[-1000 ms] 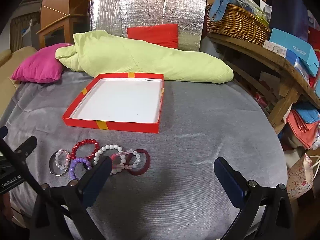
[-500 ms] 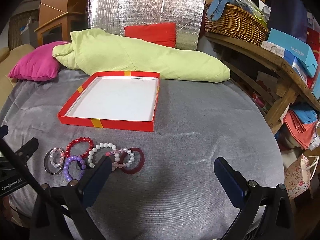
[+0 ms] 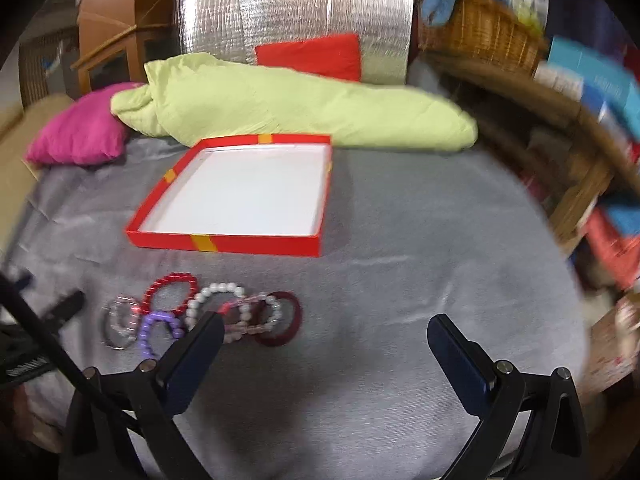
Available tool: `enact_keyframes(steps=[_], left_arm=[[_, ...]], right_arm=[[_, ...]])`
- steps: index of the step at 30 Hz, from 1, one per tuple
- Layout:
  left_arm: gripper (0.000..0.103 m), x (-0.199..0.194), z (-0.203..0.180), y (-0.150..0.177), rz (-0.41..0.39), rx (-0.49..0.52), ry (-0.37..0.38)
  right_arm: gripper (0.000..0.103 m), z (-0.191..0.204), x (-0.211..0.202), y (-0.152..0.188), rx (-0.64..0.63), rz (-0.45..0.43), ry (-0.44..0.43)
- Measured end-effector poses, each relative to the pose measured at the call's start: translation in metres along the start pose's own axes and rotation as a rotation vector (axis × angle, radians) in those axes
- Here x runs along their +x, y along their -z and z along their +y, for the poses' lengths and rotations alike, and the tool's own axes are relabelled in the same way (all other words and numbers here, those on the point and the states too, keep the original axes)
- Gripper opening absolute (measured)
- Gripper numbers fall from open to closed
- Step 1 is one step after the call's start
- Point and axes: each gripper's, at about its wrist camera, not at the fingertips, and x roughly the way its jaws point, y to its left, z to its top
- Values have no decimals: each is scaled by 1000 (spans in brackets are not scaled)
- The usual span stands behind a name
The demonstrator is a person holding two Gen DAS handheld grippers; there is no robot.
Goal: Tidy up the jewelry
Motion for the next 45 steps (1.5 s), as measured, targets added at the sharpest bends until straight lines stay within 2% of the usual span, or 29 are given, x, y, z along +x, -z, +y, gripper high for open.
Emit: enact_keyframes(steps=[4, 7, 8, 10, 12, 14, 17, 22, 29, 33, 34, 38, 40, 42, 45], left_arm=[[103, 17, 12, 5, 77, -40, 31], [103, 22, 15, 7, 110, -67, 66], [103, 22, 14, 7, 114, -68, 73], [101, 23, 12, 5, 122, -65, 98], [91, 24, 9, 4, 126, -53, 109], [84, 29, 8, 4, 139, -44, 119], [83, 35, 9, 4, 160, -49, 129], [83, 37, 8, 6, 175, -30, 150], [83, 43, -2, 6, 191, -1, 171], [83, 51, -9, 6, 206, 22, 167], [83, 52, -10, 6, 208, 27, 166], [82, 56, -15, 5, 202, 50, 162], [69, 56, -15, 4, 190, 61, 163], [51, 57, -16, 3, 188, 70, 174], [41, 59, -19, 2, 177, 83, 177]], right_arm=[[87, -31, 20, -3, 160, 92, -207], [66, -42, 41, -1, 260, 147, -338], [59, -44, 48, 0, 282, 189, -369], [58, -43, 57, -1, 307, 218, -398], [51, -39, 64, -1, 316, 267, -429], [48, -33, 72, -2, 324, 329, -463], [45, -23, 82, -3, 319, 374, -459], [45, -22, 95, 5, 411, 465, -551], [45, -23, 115, 10, 524, 499, -591], [45, -21, 123, 8, 540, 486, -541], [42, -20, 125, 7, 546, 481, -533], [15, -22, 128, 2, 544, 439, -476], [9, -23, 125, -1, 520, 406, -437], [8, -23, 122, -3, 491, 382, -424], [8, -22, 116, -6, 442, 345, -381]])
